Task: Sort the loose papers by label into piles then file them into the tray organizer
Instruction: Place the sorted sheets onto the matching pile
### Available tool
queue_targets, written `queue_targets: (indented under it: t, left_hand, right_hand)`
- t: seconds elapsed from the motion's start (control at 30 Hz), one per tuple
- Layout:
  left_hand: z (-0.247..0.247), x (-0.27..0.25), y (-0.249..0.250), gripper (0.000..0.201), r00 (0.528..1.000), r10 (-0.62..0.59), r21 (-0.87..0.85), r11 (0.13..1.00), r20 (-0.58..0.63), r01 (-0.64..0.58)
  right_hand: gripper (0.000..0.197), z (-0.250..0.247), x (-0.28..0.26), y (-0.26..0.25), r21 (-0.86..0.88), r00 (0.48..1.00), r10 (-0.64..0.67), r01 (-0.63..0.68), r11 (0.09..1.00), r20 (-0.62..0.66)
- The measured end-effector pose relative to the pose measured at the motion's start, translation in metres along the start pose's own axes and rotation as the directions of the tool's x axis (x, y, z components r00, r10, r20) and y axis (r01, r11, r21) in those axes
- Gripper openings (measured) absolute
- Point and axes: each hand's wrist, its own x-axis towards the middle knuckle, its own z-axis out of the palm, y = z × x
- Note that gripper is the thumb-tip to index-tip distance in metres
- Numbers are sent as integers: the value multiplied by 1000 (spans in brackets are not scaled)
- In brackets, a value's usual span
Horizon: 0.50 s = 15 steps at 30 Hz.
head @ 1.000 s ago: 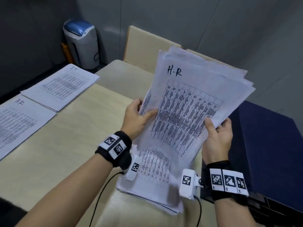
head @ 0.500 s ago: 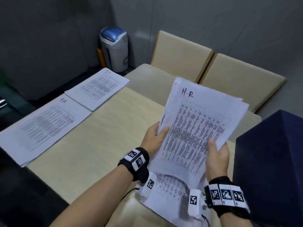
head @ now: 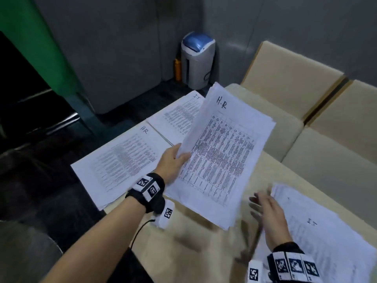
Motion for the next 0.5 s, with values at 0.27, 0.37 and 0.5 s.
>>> queue_targets:
  t: [0.27, 0.37, 0.5]
  left_hand:
    - [-252, 33, -57, 14, 977, -205, 458, 865, -53, 206]
    - [-301, 43, -76, 14, 960, -274, 602, 759, -51, 249]
    - [-311, 63, -104, 10, 959, -249, 698, 662, -138, 272]
  right_hand:
    - [13, 65, 23, 67, -584, 985, 174, -134, 800, 13]
    - [14, 72, 29, 66, -673, 987, 161, -133, 727, -21]
    - [18, 75, 36, 66, -723, 985, 173, -140, 677, -28]
